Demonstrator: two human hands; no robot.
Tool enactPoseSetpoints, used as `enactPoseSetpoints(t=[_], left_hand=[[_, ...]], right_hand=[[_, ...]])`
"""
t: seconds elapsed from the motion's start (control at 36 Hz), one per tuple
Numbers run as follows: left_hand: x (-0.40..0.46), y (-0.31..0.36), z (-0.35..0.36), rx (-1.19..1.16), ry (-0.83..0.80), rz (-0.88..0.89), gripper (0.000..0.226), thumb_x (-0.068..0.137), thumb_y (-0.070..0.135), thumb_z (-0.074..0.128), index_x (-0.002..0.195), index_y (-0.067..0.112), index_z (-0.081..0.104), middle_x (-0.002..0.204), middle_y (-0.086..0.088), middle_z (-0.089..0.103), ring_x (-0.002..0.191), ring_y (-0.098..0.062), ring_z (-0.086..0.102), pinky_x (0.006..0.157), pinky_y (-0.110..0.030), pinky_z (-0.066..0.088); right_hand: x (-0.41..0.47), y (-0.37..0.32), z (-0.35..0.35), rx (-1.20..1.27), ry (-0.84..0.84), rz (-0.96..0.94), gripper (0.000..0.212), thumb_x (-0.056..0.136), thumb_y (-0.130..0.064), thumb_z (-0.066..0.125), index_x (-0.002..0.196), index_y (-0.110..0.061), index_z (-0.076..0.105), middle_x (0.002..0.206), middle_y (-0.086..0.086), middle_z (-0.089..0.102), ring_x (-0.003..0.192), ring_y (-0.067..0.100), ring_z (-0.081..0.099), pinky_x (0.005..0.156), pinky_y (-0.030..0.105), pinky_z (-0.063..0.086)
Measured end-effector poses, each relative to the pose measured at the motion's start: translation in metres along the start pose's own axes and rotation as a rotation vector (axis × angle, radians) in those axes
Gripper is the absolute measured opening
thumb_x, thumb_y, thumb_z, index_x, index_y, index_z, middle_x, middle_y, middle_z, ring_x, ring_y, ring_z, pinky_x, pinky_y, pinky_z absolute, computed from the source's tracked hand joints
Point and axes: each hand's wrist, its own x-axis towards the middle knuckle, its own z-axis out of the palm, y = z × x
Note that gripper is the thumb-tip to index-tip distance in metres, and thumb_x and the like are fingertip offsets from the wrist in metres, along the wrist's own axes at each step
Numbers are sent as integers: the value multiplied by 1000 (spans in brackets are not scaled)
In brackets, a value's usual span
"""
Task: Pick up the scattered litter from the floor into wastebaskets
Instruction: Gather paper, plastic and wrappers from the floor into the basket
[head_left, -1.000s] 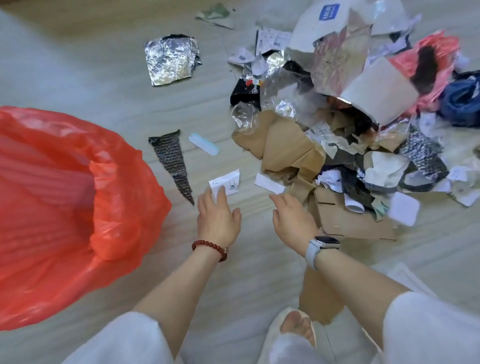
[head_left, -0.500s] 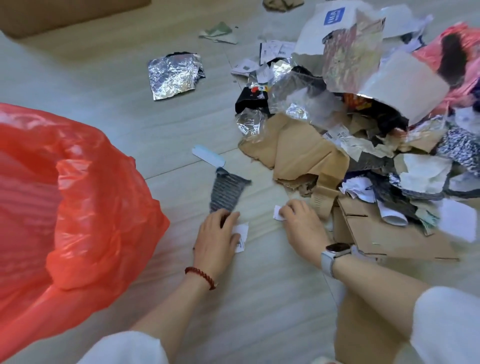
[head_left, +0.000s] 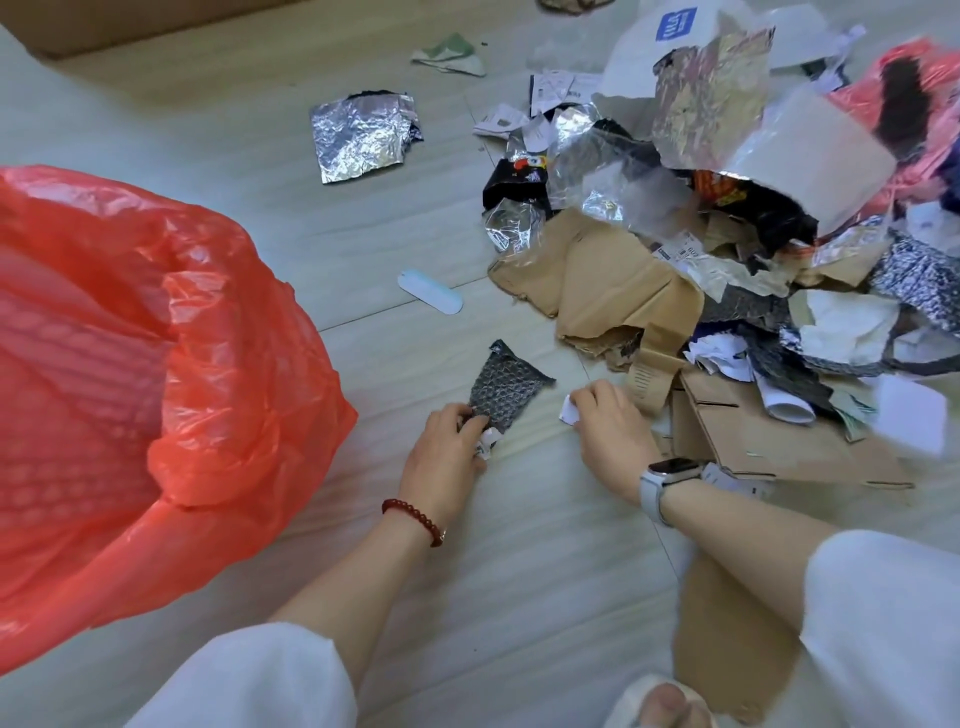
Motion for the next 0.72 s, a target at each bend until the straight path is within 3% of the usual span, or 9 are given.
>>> enactPoseSetpoints(t=[0.11,0.25,0.36,0.47,0.61,0.72], left_hand=[[-4,1,4,-69,50,7,38,84,6,57,122,10,54,115,-11,52,107,-30,48,80,-38,46],[3,8,6,-216,19,-204,64,86,2,51,142,12,24,113,-14,49,105,-30,48,84,-37,42],[9,10,7,-202,9,-267,31,83,1,47,112,7,47,100,-15,56,94,-34,53,73,-37,43],[5,17,2,-109,-14,-252,14,88,2,42,94,5,55,97,-12,50,87,-31,53,72,-39,46],[-3,19,-2,-3,-6,-214,14,88,10,46,96,8,58,109,-4,49,103,-25,44,77,-32,41],[-2,33,-24,-113,37,-228,7,87,15,49,81,14,47,86,-5,59,79,-26,51,61,-30,31]], right_hand=[[-4,-5,4,-5,-21,23,30,84,10,38,110,1,51,109,19,49,101,35,44,71,32,28],[-9,-10,1,179,-56,194,52,81,13,40,130,-4,39,126,17,40,116,31,38,89,33,35],[-15,-1,-2,157,-126,290,51,81,9,45,130,-6,39,126,16,44,116,31,42,87,35,37],[-20,1,-4,113,-155,364,15,89,-3,47,104,-5,50,113,16,51,103,32,51,70,28,32],[-27,0,-5,139,-163,402,42,80,7,51,121,-3,44,126,18,36,106,34,47,78,28,35],[-30,-5,-18,319,-143,468,47,83,4,49,128,-9,43,126,13,46,116,32,45,91,36,42]])
